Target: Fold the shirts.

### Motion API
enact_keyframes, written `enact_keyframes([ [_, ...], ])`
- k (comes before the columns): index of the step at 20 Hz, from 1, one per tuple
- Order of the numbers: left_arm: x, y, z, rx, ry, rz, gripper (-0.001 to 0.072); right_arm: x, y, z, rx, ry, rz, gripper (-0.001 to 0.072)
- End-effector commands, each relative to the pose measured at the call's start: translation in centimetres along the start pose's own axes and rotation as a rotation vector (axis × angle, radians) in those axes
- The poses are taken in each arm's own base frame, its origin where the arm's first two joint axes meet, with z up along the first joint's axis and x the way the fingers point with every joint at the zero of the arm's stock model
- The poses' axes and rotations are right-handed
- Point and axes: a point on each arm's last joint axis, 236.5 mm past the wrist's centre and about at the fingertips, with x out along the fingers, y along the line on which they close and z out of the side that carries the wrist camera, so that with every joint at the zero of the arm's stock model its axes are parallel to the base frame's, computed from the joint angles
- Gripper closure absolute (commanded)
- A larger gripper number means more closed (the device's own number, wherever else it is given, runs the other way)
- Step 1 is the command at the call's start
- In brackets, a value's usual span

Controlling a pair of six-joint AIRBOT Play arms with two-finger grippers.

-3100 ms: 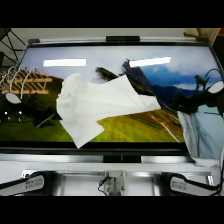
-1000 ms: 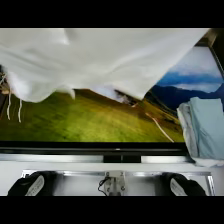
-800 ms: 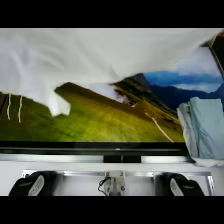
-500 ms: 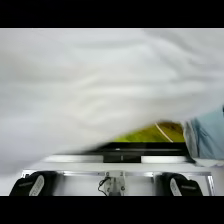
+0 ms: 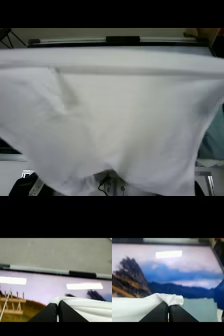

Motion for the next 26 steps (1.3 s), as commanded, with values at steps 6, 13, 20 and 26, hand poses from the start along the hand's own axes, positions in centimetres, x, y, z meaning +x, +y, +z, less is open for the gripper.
enact_keyframes([
  [6, 23.3, 5.1, -19.0, -0.109, 0.503, -0.014, 0.0674, 27.1, 4.4, -12.5, 0.11, 0.409, 0.107, 0.0649],
  [13, 40.1, 4.5, -19.2, -0.323, 0.306, -0.06, 0.0673, 41.0, 6.1, -7.4, 0.345, 0.127, 0.156, 0.0649],
  [20, 42.6, 2.7, -31.1, -0.417, 0.633, -0.135, 0.0674, 44.1, 8.6, -17.1, 0.41, 0.423, 0.183, 0.0648],
  [26, 33.0, 5.7, -36.4, -0.101, 1.043, -0.065, 0.0674, 38.5, 7.3, -21.2, 0.256, 0.687, 0.163, 0.0649],
])
